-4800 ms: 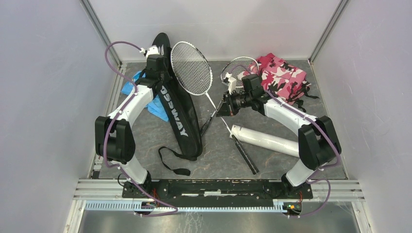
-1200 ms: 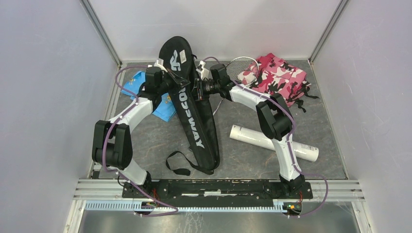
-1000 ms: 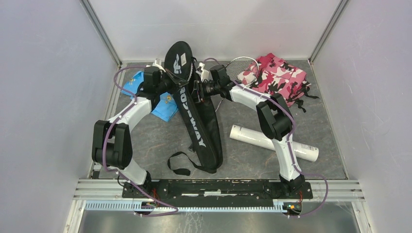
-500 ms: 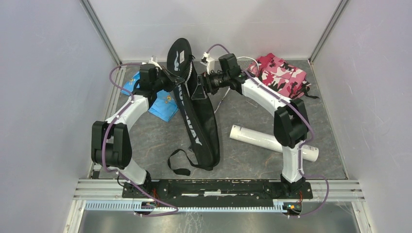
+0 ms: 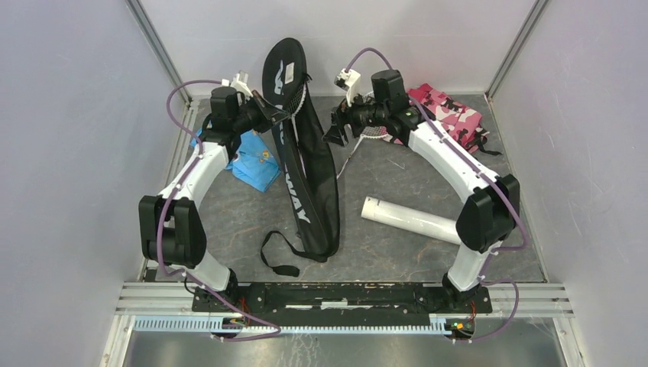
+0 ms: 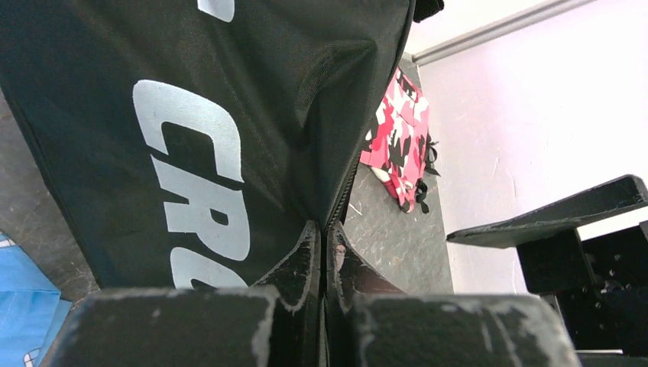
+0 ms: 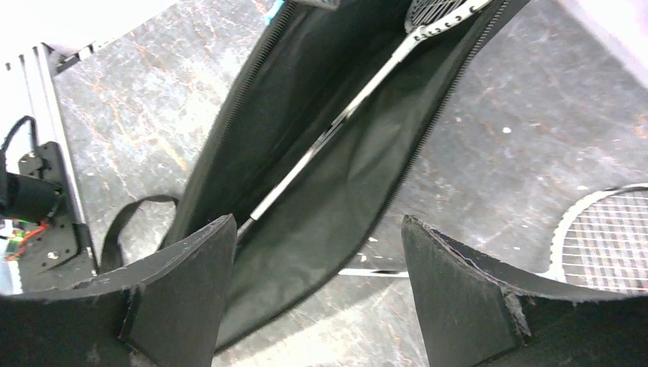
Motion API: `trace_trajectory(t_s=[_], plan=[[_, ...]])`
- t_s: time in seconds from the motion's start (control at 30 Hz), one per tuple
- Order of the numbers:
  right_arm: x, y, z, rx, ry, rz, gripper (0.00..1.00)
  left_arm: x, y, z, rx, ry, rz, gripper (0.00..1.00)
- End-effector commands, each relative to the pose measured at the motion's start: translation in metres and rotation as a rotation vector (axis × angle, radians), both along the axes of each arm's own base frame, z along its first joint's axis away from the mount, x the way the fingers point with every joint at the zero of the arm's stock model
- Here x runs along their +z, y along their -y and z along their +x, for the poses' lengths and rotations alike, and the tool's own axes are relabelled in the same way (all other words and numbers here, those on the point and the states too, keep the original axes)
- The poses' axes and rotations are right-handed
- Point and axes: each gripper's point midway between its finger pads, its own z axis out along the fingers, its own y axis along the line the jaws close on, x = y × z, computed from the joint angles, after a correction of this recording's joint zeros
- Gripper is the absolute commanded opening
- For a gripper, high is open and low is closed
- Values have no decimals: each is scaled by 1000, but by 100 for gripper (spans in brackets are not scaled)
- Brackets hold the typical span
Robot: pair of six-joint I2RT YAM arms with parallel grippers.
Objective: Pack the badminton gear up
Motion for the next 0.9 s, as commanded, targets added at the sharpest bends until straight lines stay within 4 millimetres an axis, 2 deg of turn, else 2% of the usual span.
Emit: trace_trajectory(t_s=[0.0, 0.23, 0.6, 0.87], plan=[[25, 22, 4, -5, 162, -38, 84, 73, 4, -13, -113, 210, 65, 2], [23, 26, -4, 48, 211, -62, 82, 84, 3, -17, -230, 272, 224, 2], [16, 44, -1, 49, 314, -169, 81, 66, 8, -19, -407, 213, 331, 2], [35, 76, -6, 40, 480, -318, 86, 47, 3, -19, -485, 207, 422, 2]])
